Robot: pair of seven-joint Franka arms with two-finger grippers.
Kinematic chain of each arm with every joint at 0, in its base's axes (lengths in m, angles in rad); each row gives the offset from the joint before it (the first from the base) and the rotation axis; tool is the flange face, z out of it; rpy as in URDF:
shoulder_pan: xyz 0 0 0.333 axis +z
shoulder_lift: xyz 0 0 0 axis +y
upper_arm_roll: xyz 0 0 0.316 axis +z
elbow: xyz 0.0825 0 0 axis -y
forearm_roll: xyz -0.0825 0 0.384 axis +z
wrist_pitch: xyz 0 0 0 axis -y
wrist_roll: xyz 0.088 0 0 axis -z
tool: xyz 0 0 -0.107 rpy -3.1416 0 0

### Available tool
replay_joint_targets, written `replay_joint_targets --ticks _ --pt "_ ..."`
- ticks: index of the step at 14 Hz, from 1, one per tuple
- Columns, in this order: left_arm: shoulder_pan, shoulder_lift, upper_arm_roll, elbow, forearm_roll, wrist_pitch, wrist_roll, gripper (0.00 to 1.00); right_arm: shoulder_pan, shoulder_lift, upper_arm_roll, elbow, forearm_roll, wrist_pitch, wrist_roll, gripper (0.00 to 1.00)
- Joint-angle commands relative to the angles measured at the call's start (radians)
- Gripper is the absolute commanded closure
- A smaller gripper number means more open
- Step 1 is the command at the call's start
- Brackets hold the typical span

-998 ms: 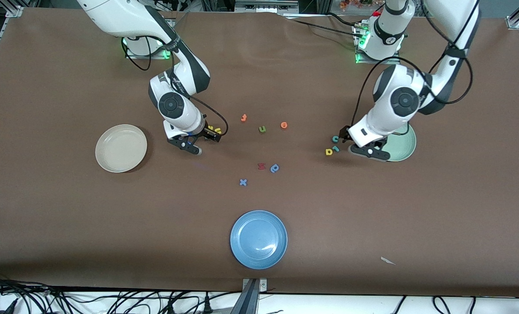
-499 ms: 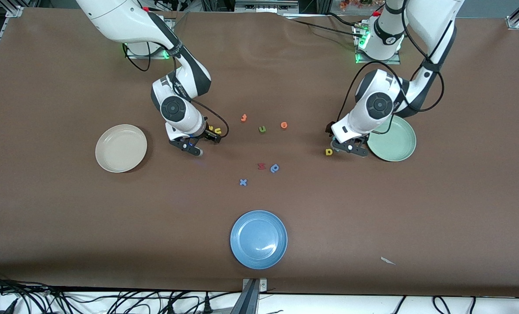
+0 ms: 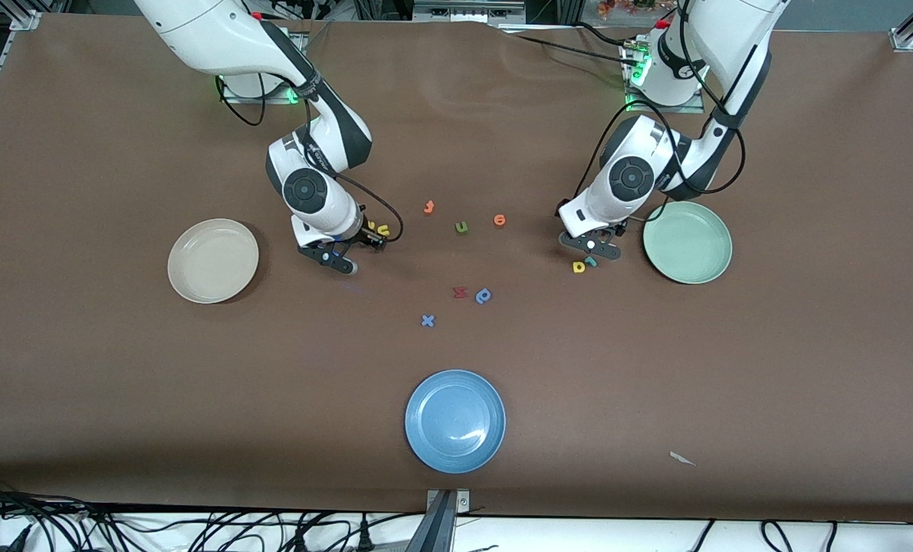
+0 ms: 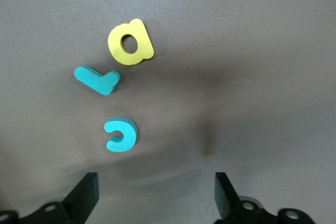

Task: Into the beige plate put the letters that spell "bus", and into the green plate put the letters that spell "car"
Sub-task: 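Grasp the cyan p with the right gripper while the left gripper grasps the c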

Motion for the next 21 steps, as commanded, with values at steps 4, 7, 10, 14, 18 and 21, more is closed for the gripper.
replay_joint_targets --ticks 4,7,10,14,18,21 --pt "0.013 0.003 0.008 0.013 0.089 0.013 -0.019 0.07 0.009 0.011 -0.003 -0.011 -0.009 0.009 0.007 0.67" --pt "0.014 0.008 0.009 0.016 0.086 0.016 -0.017 0.06 0.009 0.011 -0.003 -0.008 -0.009 0.009 0.006 0.77" --pt "0.035 0.014 0.014 0.031 0.085 0.042 -0.017 0.12 0.009 0.008 -0.003 -0.001 -0.009 -0.004 0.012 0.91" --pt "0.039 0.041 0.014 0.033 0.083 0.105 -0.019 0.11 0.000 -0.047 -0.034 0.091 -0.010 -0.194 -0.008 0.91" --pt "0.039 0.041 0.016 0.033 0.086 0.105 -0.022 0.12 0.000 -0.086 -0.185 0.258 -0.009 -0.521 -0.242 0.91" --pt "0.039 0.038 0.016 0.032 0.089 0.103 -0.022 0.29 0.000 -0.104 -0.348 0.263 -0.009 -0.563 -0.549 0.91"
